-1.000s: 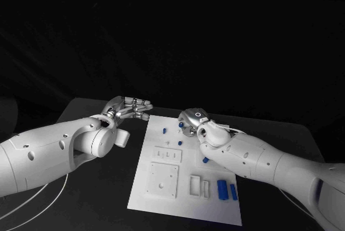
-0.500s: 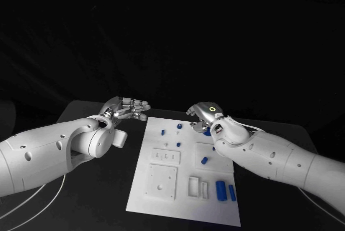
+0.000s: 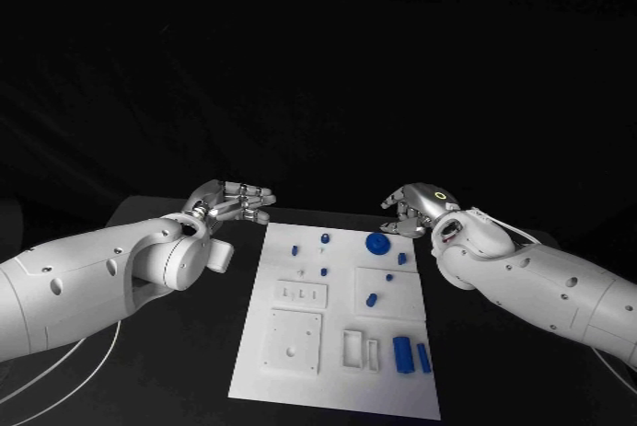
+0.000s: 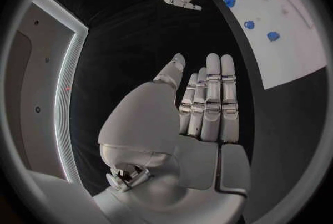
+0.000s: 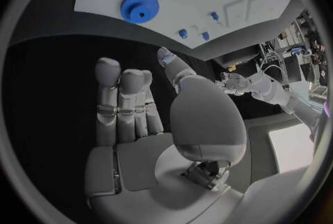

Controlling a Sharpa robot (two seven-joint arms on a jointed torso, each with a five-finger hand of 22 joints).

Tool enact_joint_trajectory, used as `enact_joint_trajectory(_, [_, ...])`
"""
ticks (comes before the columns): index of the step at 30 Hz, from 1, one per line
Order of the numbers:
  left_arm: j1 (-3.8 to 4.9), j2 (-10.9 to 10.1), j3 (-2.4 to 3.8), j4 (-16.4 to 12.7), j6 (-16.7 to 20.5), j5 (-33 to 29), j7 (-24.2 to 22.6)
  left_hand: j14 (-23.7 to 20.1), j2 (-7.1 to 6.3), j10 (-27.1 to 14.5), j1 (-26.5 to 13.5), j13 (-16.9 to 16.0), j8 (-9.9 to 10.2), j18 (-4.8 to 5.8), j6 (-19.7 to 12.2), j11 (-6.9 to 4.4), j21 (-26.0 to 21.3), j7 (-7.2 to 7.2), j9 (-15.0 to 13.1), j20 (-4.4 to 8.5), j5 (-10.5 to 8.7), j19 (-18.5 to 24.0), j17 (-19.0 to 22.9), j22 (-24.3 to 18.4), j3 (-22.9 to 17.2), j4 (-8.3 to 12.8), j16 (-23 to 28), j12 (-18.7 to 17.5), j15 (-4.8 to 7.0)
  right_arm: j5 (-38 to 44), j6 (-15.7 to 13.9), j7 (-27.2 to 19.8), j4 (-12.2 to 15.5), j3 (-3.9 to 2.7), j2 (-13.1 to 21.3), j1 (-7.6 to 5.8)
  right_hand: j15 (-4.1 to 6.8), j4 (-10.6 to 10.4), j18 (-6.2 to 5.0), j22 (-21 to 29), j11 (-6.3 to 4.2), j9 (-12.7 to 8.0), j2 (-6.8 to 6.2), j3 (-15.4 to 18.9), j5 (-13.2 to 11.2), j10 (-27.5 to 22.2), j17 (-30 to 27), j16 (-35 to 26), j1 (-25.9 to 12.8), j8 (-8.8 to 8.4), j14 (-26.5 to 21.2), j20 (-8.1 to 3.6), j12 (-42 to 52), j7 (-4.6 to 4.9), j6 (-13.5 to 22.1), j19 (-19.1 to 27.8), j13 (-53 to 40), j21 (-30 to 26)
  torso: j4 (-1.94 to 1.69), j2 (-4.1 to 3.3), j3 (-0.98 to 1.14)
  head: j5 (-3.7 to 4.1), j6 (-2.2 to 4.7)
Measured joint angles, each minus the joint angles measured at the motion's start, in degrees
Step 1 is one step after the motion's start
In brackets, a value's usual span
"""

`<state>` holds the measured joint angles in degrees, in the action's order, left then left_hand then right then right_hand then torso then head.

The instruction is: Assemble the parts on the task board

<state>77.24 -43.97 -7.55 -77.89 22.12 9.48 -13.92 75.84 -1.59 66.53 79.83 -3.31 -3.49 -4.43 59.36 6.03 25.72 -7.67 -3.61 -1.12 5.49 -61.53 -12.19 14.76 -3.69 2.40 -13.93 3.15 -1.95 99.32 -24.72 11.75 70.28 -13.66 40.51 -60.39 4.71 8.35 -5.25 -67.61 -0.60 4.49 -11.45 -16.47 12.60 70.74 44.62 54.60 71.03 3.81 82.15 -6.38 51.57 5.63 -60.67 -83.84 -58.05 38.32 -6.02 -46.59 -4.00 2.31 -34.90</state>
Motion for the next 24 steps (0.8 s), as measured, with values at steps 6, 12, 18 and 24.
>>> enact_joint_trajectory(6, [0.0,0.3,-0.01,0.5,-0.2,0.0,0.0,0.0,0.0,0.0,0.0,0.0,0.0,0.0,0.0,0.0,0.0,0.0,0.0,0.0,0.0,0.0,0.0,0.0,0.0,0.0,0.0,0.0,0.0,-2.2,3.2,-1.0,-3.0,-0.17,-0.8,0.58,-0.07,-2.0,-0.01,-6.5,0.35,0.3,0.16,2.1,1.4,4.3,9.7,5.9,0.2,0.0,0.1,0.49,11.6,0.04,0.5,-0.2,-12.6,7.9,0.24,0.0,0.22,-0.08,0.06])
enact_joint_trajectory(12, [-0.06,0.6,-0.04,0.9,-0.4,0.0,0.0,0.0,0.0,0.0,0.0,0.0,0.0,0.0,0.0,0.0,0.0,0.0,0.0,0.0,0.0,0.0,0.0,0.0,0.0,0.0,0.0,0.0,0.0,-3.1,5.2,-1.8,-4.6,-0.24,-2.2,1.13,-0.33,-2.5,0.01,-7.3,0.29,0.3,0.12,2.6,3.0,6.0,13.2,7.2,0.3,-0.01,0.3,0.5,14.9,0.38,1.0,-0.2,-16.4,9.9,0.1,-0.08,0.34,-0.06,-0.05])
enact_joint_trajectory(18, [-0.1,0.8,-0.04,1.3,-0.6,0.0,0.0,0.0,0.0,0.0,0.0,0.0,0.0,0.01,0.0,0.0,0.0,0.0,0.0,0.0,0.0,0.0,0.0,0.0,0.0,0.0,0.0,0.0,0.0,-3.5,6.5,-2.4,-6.1,-0.24,-3.4,1.68,-0.53,-2.5,0.01,-7.3,0.29,0.3,0.06,2.6,3.2,6.0,14.1,7.2,0.4,-0.01,0.5,0.48,14.9,0.38,1.0,-0.2,-16.9,9.9,-0.09,-0.29,0.57,-0.04,-0.05])
enact_joint_trajectory(24, [-0.12,1.1,-0.05,1.5,-0.8,0.0,0.0,0.0,0.0,0.0,0.0,0.0,0.0,0.0,0.0,0.0,0.0,0.0,0.0,0.0,0.0,0.0,0.0,0.0,0.0,0.0,0.0,0.0,0.0,-3.7,7.3,-2.6,-8.7,-0.24,-4.6,1.86,-0.53,-2.8,0.01,-7.3,0.29,0.6,0.06,2.6,3.2,6.0,14.5,7.5,0.4,-0.01,0.5,0.48,15.2,0.38,1.0,-0.2,-16.9,10.1,-0.16,-0.37,0.65,-0.1,0.09])
